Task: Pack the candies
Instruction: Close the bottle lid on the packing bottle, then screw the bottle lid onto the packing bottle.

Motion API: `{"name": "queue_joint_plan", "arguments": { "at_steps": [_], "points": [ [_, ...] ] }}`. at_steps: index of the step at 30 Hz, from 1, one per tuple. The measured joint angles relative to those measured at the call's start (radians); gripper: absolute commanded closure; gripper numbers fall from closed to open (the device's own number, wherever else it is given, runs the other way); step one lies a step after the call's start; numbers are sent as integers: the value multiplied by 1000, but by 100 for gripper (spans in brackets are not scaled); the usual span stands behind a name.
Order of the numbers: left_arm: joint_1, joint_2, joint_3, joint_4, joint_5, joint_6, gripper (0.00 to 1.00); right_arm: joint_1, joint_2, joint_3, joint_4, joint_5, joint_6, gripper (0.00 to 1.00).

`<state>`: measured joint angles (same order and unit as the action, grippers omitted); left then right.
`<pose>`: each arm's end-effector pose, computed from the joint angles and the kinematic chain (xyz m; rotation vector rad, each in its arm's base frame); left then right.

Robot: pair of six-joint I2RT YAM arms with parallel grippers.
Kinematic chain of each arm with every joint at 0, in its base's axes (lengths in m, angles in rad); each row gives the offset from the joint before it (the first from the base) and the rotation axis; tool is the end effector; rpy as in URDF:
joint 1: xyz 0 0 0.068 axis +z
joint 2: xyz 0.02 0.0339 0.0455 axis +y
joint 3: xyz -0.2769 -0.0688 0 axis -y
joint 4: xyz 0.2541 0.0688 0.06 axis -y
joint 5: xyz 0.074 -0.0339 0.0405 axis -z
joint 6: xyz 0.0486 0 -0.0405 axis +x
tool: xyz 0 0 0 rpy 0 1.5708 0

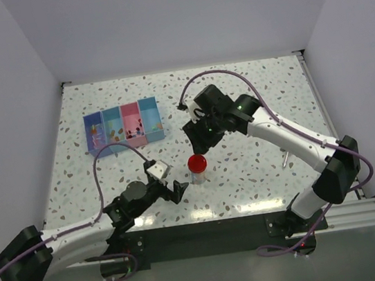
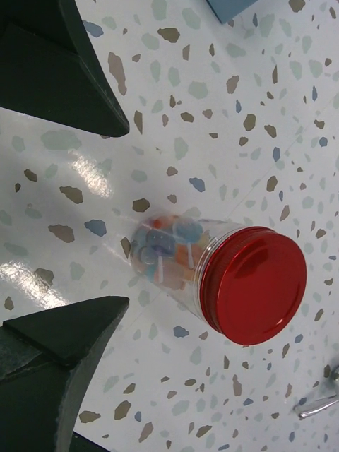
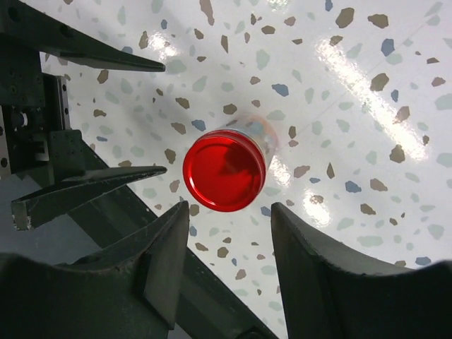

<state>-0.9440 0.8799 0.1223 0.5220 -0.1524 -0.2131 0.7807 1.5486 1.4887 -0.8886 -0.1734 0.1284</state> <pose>0.1163 -0.1480 0.1674 0.5583 1.7713 -0.6806 0.2372 0.2467 0.3360 -0.9014 2.4383 0.5698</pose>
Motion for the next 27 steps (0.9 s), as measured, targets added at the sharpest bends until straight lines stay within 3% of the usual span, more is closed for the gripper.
{"name": "queue_joint_plan", "arguments": {
  "at_steps": [11,18,27],
  "points": [
    [-25,313,-4,325,1,116,0,-39,-10,-11,-38,-2,-13,51],
    [-26,531,13,543,16,170,0,-77,-8,-37,-39,-40,-8,40],
    [-26,694,67,713,98,174,0,-112,2,-37,-41,-80,-9,39]
  ]
}}
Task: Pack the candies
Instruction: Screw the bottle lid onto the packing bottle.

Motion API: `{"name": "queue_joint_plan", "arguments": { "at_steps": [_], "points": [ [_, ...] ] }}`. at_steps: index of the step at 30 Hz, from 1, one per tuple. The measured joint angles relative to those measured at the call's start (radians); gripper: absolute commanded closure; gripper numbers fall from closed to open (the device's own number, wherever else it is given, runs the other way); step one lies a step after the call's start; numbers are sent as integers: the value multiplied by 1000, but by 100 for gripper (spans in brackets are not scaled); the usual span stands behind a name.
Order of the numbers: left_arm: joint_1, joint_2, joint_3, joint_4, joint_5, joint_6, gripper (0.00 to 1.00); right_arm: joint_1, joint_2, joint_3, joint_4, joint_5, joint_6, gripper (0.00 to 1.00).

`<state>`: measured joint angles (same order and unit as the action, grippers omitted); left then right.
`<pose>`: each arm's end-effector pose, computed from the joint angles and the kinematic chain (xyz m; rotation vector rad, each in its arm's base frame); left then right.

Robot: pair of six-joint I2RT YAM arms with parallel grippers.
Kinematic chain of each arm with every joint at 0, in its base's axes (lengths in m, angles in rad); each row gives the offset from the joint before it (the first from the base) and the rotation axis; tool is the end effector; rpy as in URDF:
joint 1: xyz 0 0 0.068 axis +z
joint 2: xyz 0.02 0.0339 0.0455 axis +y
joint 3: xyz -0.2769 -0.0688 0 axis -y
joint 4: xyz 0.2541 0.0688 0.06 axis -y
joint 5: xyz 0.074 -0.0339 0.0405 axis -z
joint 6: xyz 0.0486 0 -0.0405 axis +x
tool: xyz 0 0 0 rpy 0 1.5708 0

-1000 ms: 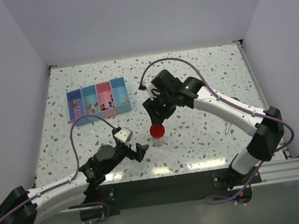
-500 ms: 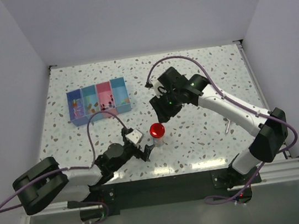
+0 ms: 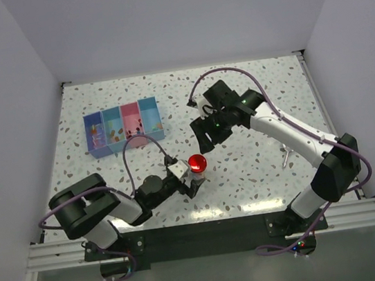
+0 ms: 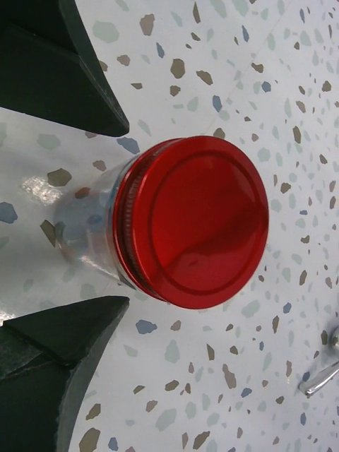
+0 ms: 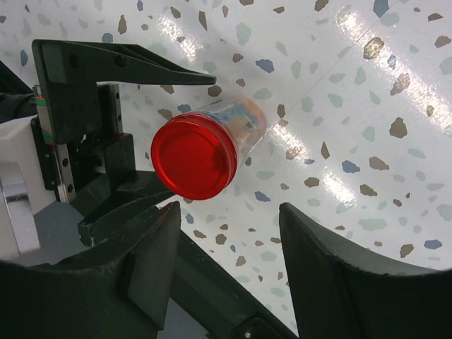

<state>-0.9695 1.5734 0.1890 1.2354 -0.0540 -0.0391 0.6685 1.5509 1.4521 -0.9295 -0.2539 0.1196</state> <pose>0.1424 -0.2030 0.1336 0.7572 1.6003 -0.6946 0.2559 0.2177 0.3213 -0.8159 2.5477 0.6005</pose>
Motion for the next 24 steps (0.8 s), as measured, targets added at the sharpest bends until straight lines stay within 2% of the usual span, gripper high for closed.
{"name": "queue_joint_plan", "arguments": {
  "at_steps": [6,16,24],
  "points": [
    [0,81,54,34,32,4,3,-2,0,-5,1,-26,-1,43],
    [0,169,70,35,59,6,27,-3,88,-5,11,-83,-20,53],
    [0,186,78,46,64,6,39,-6,135,-5,43,-148,-39,58]
  ]
}}
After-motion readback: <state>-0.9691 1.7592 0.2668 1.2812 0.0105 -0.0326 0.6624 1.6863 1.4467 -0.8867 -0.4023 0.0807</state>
